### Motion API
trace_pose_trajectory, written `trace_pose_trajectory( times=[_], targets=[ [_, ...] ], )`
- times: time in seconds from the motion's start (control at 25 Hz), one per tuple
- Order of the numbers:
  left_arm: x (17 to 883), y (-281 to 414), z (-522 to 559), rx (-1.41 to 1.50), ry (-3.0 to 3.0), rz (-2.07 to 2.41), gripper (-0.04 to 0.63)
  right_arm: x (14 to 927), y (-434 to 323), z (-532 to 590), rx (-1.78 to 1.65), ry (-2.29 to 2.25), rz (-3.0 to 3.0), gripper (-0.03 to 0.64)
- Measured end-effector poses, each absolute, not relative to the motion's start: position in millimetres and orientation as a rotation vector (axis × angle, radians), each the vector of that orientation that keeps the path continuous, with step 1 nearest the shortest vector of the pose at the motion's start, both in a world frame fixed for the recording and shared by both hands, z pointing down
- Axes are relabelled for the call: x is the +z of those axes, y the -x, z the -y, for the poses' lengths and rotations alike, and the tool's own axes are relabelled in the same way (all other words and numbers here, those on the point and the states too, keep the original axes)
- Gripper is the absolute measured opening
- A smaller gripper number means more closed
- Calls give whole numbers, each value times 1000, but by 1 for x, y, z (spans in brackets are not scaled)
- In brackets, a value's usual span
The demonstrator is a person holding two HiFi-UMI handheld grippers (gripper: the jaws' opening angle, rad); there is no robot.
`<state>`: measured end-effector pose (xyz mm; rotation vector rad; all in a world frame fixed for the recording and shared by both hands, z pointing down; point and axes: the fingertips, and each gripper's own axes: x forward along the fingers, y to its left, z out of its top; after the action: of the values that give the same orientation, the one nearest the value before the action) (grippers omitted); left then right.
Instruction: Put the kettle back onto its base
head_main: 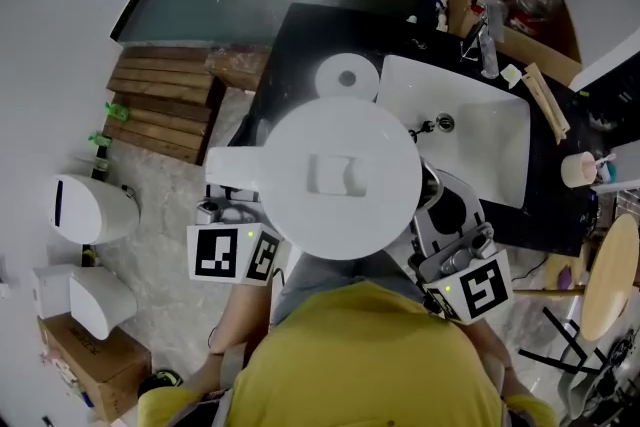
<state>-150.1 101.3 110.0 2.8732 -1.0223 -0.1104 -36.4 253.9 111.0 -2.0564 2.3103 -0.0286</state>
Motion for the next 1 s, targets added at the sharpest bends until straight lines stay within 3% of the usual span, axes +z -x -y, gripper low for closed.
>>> trace_pose_trajectory(
  times=[1.0],
  targets=[
    [134,76,22,-129,-2910,909,44,143,-21,-150,45,2216,-2196,9]
  ],
)
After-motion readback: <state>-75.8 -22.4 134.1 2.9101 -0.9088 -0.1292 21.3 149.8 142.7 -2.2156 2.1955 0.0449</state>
